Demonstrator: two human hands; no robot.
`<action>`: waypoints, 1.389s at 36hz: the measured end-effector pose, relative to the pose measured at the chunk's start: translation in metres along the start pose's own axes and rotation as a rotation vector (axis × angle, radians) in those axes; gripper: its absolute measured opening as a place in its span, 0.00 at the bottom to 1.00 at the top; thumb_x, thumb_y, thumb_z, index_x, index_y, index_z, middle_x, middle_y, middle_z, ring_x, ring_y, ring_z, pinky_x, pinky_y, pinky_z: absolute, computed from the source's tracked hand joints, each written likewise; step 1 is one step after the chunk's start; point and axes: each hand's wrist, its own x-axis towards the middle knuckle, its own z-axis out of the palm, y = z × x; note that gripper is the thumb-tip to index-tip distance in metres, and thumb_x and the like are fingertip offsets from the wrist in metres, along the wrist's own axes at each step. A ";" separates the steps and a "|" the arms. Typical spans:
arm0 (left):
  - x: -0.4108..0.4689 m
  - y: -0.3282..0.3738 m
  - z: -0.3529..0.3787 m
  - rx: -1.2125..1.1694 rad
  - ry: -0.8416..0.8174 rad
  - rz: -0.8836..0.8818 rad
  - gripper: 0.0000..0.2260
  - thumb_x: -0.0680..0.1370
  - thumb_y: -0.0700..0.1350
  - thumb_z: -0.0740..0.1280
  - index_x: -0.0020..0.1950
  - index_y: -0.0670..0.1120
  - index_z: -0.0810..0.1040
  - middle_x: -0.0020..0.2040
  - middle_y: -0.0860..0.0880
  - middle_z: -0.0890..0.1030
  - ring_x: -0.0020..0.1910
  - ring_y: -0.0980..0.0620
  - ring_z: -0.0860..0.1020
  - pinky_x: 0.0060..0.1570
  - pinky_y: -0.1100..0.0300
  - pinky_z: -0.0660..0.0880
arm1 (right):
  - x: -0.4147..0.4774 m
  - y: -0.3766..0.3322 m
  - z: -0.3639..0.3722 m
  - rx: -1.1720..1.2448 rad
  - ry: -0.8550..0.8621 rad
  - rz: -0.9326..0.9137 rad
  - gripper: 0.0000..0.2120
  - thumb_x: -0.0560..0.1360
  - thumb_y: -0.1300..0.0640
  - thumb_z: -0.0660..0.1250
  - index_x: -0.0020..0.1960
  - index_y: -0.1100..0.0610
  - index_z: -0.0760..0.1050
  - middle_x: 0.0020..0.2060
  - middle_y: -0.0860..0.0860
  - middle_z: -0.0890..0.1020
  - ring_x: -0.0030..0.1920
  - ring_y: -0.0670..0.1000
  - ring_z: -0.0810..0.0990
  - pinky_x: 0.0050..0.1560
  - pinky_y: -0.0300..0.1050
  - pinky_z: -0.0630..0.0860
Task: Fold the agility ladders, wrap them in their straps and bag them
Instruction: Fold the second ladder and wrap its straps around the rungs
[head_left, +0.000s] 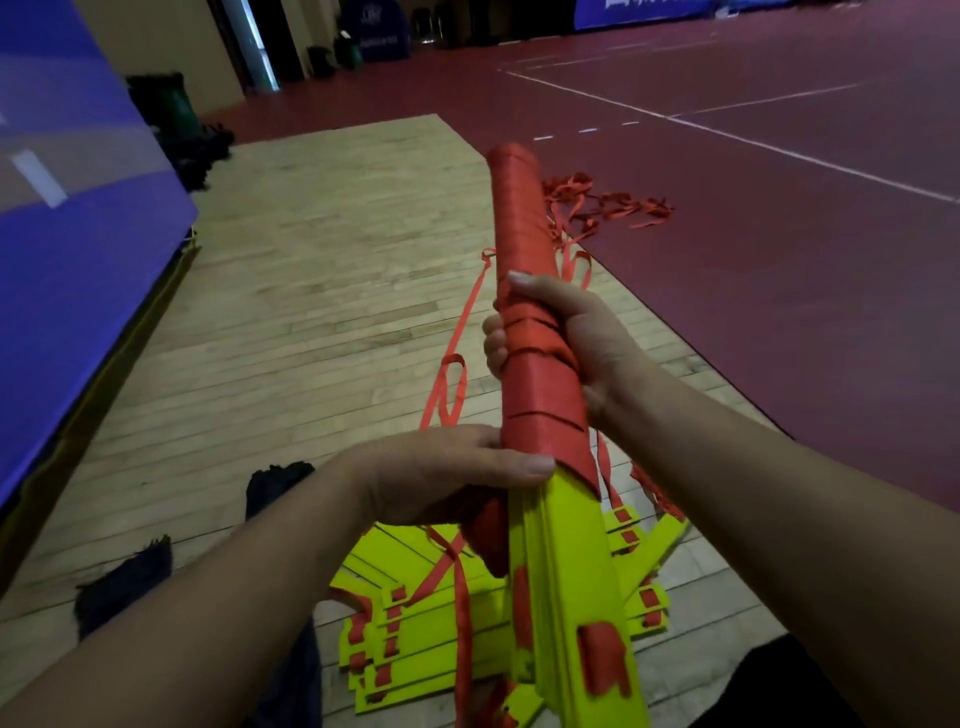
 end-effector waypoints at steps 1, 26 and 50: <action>0.000 0.002 -0.003 0.107 0.022 -0.052 0.35 0.52 0.64 0.83 0.51 0.45 0.84 0.48 0.47 0.86 0.47 0.52 0.84 0.48 0.57 0.81 | 0.001 -0.002 -0.002 -0.086 0.012 0.008 0.08 0.79 0.57 0.64 0.46 0.60 0.70 0.33 0.57 0.76 0.27 0.51 0.77 0.29 0.41 0.78; 0.018 -0.002 0.005 0.263 0.215 0.233 0.22 0.66 0.59 0.72 0.45 0.41 0.79 0.38 0.39 0.79 0.37 0.44 0.76 0.38 0.59 0.74 | -0.004 -0.018 -0.006 0.119 -0.069 -0.178 0.24 0.75 0.39 0.64 0.54 0.60 0.73 0.36 0.55 0.77 0.31 0.52 0.75 0.36 0.43 0.75; 0.032 -0.020 0.007 1.010 0.605 -0.108 0.20 0.71 0.67 0.70 0.40 0.49 0.80 0.33 0.50 0.81 0.31 0.53 0.79 0.30 0.59 0.72 | 0.010 0.002 -0.012 -0.469 0.444 -0.501 0.18 0.77 0.54 0.74 0.59 0.59 0.70 0.45 0.61 0.82 0.38 0.57 0.84 0.41 0.55 0.83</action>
